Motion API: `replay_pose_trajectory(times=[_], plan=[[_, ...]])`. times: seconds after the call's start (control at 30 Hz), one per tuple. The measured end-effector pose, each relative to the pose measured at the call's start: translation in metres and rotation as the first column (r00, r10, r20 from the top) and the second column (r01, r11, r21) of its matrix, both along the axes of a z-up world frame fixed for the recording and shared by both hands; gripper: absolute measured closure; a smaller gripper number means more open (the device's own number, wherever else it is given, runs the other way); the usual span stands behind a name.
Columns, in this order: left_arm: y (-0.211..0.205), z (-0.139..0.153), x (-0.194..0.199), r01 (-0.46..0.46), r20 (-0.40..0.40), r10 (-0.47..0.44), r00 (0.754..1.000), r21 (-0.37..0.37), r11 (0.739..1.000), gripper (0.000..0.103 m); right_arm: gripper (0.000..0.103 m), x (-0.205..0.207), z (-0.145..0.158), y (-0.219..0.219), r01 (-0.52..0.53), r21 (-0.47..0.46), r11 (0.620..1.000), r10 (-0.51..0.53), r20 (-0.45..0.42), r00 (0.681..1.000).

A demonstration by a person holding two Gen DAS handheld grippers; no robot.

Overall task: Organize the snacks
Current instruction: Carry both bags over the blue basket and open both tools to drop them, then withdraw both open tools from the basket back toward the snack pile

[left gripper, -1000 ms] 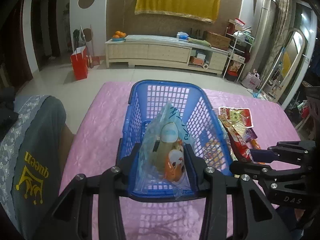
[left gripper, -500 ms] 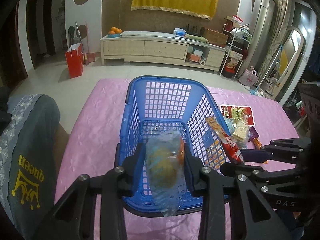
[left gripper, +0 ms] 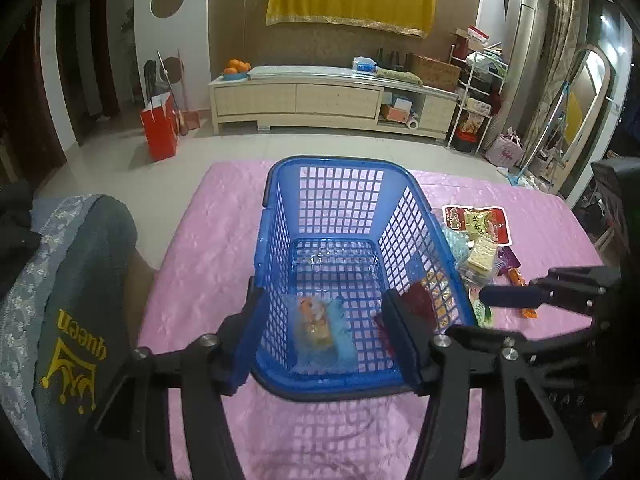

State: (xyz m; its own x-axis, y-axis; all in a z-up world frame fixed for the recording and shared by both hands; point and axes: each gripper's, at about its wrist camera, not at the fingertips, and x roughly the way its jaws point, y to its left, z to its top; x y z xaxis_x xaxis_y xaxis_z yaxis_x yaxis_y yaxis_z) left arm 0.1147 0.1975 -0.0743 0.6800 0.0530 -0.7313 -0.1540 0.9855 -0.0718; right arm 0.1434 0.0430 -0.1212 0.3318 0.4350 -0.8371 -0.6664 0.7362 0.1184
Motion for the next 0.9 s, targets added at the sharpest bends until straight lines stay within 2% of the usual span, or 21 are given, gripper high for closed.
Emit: replay_pose_trajectory(times=[0.2, 0.47, 0.53, 0.6, 0.67, 0.8, 0.9], plan=[[-0.013, 0.014, -0.015, 0.018, 0.013, -0.018, 1.0, -0.024, 1.0, 0.047, 0.046, -0.01, 0.017, -0.028, 0.036, 0.032, 0.999, -0.037, 0.022, 0.999], [-0.059, 0.03, -0.025, 0.076, 0.03, -0.077, 0.997, 0.018, 0.997, 0.042, 0.046, -0.022, 0.037, -0.077, 0.086, 0.063, 0.994, -0.09, 0.057, 0.994], [-0.073, 0.033, -0.026, 0.096, 0.039, -0.097, 0.995, 0.025, 0.995, 0.038, 0.046, -0.024, 0.042, -0.094, 0.108, 0.07, 0.992, -0.112, 0.066, 0.991], [-0.085, 0.037, -0.027, 0.114, 0.054, -0.116, 0.992, 0.032, 0.993, 0.029, 0.046, -0.027, 0.045, -0.109, 0.125, 0.076, 0.989, -0.131, 0.073, 0.989], [-0.098, 0.04, -0.026, 0.136, 0.063, -0.138, 0.988, 0.039, 0.99, 0.029, 0.045, -0.029, 0.047, -0.125, 0.15, 0.08, 0.986, -0.156, 0.078, 0.985], [-0.126, 0.043, -0.023, 0.181, 0.069, -0.184, 0.981, 0.051, 0.982, 0.028, 0.035, -0.032, 0.049, -0.154, 0.199, 0.086, 0.976, -0.207, 0.098, 0.973], [-0.144, 0.043, -0.019, 0.21, 0.071, -0.212, 0.975, 0.046, 0.977, 0.028, 0.033, -0.032, 0.048, -0.174, 0.233, 0.083, 0.969, -0.241, 0.108, 0.964]])
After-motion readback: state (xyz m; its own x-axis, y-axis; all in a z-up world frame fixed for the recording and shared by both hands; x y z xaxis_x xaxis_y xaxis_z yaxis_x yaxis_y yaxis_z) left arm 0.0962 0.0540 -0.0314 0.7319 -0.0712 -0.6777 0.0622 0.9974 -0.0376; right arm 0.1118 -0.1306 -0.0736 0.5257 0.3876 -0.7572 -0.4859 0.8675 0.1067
